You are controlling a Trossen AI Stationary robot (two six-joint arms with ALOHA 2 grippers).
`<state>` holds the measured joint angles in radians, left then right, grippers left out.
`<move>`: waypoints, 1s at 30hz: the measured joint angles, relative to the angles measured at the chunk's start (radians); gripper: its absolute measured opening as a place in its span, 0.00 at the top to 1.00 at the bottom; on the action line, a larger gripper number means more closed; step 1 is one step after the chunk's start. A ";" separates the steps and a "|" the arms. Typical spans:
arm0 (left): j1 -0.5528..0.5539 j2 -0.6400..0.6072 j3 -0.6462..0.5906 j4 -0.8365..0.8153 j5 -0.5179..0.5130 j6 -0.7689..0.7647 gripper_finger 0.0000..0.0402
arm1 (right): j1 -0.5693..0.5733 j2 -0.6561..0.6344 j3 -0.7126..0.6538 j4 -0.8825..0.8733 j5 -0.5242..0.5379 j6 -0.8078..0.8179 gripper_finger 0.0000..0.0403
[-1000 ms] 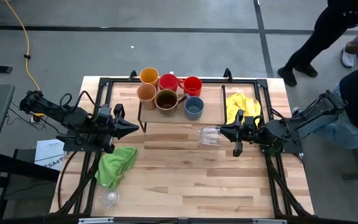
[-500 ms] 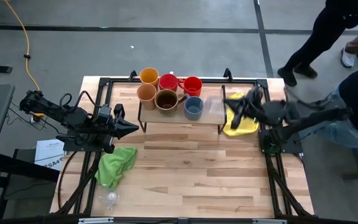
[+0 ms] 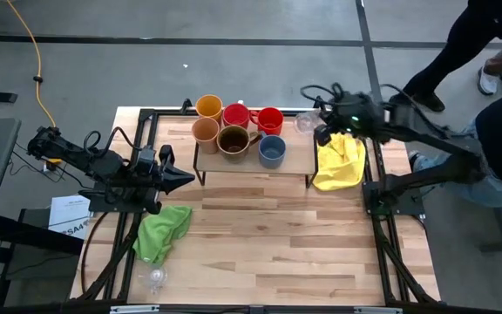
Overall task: Stack small to large cups/mugs on shelf
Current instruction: Put the top transparent mug on the shelf
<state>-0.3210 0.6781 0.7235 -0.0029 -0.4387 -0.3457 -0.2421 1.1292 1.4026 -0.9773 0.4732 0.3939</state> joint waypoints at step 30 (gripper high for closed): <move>0.000 0.000 0.000 0.000 0.000 0.000 1.00 | -0.231 0.359 0.091 -0.157 -0.308 -0.050 1.00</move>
<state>-0.3206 0.6781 0.7235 -0.0029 -0.4389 -0.3458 -0.4735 1.4879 1.4933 -1.1343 0.1654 0.3438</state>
